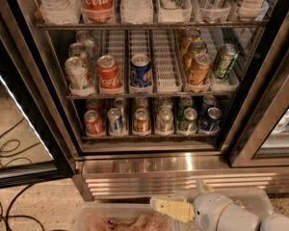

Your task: Pick green can from bottom shelf of fridge

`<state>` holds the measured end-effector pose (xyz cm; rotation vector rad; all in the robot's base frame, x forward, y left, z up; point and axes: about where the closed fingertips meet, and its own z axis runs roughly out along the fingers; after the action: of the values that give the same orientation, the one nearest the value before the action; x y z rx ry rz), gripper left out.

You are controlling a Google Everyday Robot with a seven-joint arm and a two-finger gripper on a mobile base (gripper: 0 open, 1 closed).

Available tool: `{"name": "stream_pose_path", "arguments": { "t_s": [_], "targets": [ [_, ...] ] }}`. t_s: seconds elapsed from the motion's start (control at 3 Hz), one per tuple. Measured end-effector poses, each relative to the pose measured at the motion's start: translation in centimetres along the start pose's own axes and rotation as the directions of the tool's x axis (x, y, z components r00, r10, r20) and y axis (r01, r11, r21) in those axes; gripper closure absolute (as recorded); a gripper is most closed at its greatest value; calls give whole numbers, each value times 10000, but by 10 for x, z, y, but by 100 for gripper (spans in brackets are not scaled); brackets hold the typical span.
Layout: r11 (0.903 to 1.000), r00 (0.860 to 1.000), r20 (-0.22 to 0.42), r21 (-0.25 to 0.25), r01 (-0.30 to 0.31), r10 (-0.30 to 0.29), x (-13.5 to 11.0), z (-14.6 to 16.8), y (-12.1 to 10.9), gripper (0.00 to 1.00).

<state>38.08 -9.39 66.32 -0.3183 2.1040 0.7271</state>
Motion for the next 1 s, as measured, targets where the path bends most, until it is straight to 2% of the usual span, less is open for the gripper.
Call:
{"name": "stream_pose_path", "arguments": {
  "t_s": [0.33, 0.67, 1.0],
  "targets": [
    [9980, 9981, 534, 542, -322, 293, -4, -2, -7, 0],
    [9980, 9982, 528, 553, -299, 269, -4, -2, -7, 0],
    [9932, 9971, 709, 1112, -346, 268, -8, 1, -14, 0]
  ]
}}
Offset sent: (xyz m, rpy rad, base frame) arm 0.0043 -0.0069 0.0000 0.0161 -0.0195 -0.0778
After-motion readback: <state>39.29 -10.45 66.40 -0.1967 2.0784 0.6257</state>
